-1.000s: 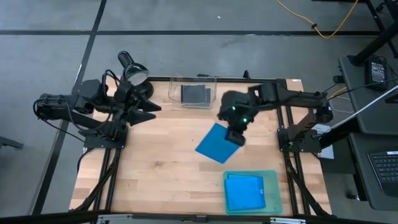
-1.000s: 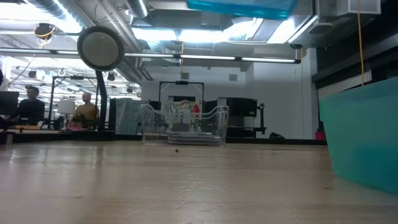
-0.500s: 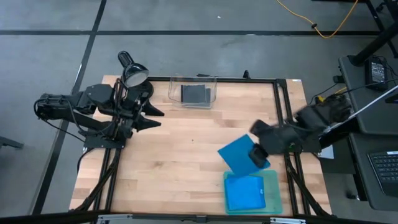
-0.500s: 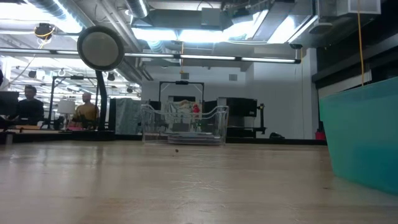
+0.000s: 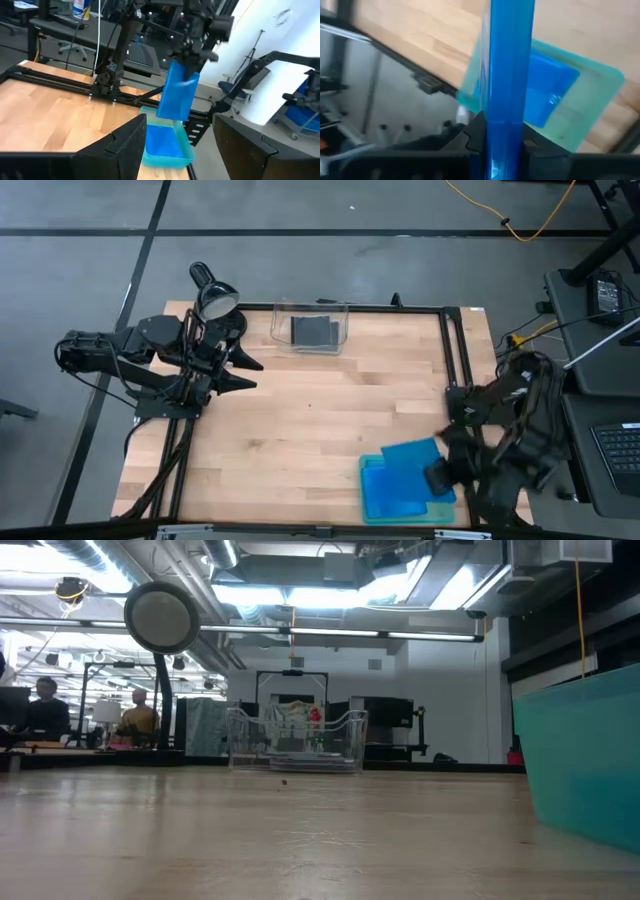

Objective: Pick & place jewel cases by type
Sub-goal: Put the blue cd case into the green bin

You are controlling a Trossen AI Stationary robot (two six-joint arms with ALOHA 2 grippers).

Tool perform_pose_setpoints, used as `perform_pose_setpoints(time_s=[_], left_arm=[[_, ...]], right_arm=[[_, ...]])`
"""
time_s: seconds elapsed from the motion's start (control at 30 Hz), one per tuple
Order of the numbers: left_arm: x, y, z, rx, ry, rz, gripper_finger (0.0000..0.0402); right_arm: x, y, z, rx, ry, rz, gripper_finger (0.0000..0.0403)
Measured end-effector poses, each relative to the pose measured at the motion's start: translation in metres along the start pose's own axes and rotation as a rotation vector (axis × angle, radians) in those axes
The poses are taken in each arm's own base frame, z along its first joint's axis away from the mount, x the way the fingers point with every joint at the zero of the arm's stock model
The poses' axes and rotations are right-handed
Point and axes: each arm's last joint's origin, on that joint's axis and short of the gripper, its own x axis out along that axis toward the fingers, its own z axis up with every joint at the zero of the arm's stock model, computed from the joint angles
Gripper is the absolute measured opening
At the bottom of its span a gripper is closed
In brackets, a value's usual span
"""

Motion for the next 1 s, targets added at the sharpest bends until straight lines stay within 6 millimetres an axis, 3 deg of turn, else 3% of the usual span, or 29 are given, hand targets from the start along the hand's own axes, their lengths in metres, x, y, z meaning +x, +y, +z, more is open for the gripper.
perform_pose_setpoints(time_s=[0.2,0.57,0.77,1.0], left_arm=[[0.0,-0.001,0.0,-0.021,0.009,-0.023,0.0219],[0.0,-0.001,-0.001,-0.07,0.021,-0.047,0.0219],[0.0,-0.001,-0.001,-0.058,0.021,-0.047,0.0219],[0.0,-0.001,-0.001,-0.036,0.02,-0.047,0.0219]], right_arm=[[0.037,0.01,-0.024,-0.032,-0.027,-0.108,0.0048],[0.098,0.035,-0.045,0.011,-0.029,-0.14,0.0048],[0.113,0.041,-0.053,0.017,-0.002,-0.134,0.0048],[0.128,0.041,-0.045,0.033,-0.008,-0.176,0.0049]])
